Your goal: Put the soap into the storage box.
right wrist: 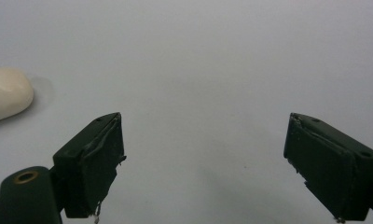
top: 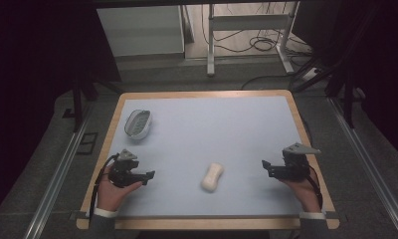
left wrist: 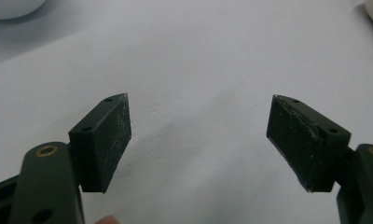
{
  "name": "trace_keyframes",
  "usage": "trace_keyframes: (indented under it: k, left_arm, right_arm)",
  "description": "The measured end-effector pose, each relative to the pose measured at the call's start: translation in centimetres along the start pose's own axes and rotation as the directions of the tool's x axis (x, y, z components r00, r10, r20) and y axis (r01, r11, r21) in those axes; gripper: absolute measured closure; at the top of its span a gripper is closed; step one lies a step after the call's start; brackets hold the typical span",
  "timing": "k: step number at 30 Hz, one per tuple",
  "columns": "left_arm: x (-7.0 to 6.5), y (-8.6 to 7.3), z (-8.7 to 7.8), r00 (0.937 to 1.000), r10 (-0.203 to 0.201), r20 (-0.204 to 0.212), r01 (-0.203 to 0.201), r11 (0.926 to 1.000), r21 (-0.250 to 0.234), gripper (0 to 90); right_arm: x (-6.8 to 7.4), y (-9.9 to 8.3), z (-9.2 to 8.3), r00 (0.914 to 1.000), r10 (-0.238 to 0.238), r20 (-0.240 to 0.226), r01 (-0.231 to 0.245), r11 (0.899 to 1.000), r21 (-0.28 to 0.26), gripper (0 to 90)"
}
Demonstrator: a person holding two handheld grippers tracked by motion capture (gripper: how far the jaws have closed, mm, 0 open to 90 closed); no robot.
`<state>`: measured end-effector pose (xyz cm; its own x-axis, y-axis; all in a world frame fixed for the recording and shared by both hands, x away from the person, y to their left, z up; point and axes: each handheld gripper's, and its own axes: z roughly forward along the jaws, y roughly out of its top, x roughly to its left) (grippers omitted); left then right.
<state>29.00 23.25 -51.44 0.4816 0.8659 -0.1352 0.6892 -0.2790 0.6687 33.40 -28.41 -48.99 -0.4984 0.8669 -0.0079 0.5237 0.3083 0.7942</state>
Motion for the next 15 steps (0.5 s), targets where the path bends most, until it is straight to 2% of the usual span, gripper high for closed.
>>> trace_keyframes:
  k: [7, 10, 15]
  left_arm:
    - [-0.28, -0.02, -0.03, 1.0000, -0.007, -0.002, 0.007, 1.0000, 0.006, 24.9]
    - [-0.29, -0.11, 0.00, 0.9997, -0.023, 0.013, 0.022, 0.9995, 0.022, 25.4]
    - [-0.46, 0.01, -0.24, 0.9994, -0.028, 0.020, 0.028, 0.9995, 0.017, 25.3]
  right_arm:
    - [-0.66, -0.35, 0.30, 0.9999, 0.011, -0.004, -0.011, 1.000, 0.011, 12.0]
    - [-0.88, -0.40, 0.28, 0.9999, 0.014, 0.004, -0.014, 1.000, 0.009, 12.0]
    - [-0.89, -0.45, 0.04, 0.9999, 0.014, 0.009, -0.014, 1.000, 0.001, 12.0]
